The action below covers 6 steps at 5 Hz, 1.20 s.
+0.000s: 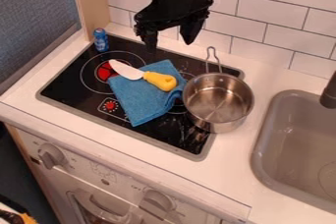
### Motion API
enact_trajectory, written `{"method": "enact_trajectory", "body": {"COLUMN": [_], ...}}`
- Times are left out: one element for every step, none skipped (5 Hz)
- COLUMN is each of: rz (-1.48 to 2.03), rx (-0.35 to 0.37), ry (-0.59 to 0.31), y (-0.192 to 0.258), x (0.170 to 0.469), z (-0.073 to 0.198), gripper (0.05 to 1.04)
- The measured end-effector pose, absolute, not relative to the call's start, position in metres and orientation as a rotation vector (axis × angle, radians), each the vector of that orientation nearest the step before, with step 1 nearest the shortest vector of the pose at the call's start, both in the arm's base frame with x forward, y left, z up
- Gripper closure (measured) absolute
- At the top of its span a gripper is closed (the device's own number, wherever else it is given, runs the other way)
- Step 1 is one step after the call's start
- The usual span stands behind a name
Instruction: Moved the silver pot from right upper part of the burner to the left lower part of the burner
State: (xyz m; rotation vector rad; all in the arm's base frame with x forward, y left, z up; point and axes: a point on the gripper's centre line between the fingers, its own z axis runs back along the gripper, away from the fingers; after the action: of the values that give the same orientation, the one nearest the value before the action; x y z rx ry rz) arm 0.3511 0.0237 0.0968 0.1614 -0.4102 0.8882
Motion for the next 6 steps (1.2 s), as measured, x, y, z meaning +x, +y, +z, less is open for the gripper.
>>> {"method": "enact_trajectory", "body": {"rz": [0.891, 0.886, 0.856, 0.800, 0.793, 0.809], "rx": [0.171, 0.124, 0.098, 0.070, 0.084, 0.130], "ry": [-0.374, -0.325, -0.356, -0.367, -0.349, -0.333], "y": [0.022, -0.003, -0.014, -0.034, -0.039, -0.037], "x": [0.347, 0.329, 0.310, 0.300, 0.300, 0.302], "z": [0.085, 0.074, 0.076, 0.067, 0.058, 0.048], "gripper": [0.083, 0.083, 0.083, 0.083, 0.083, 0.083]}}
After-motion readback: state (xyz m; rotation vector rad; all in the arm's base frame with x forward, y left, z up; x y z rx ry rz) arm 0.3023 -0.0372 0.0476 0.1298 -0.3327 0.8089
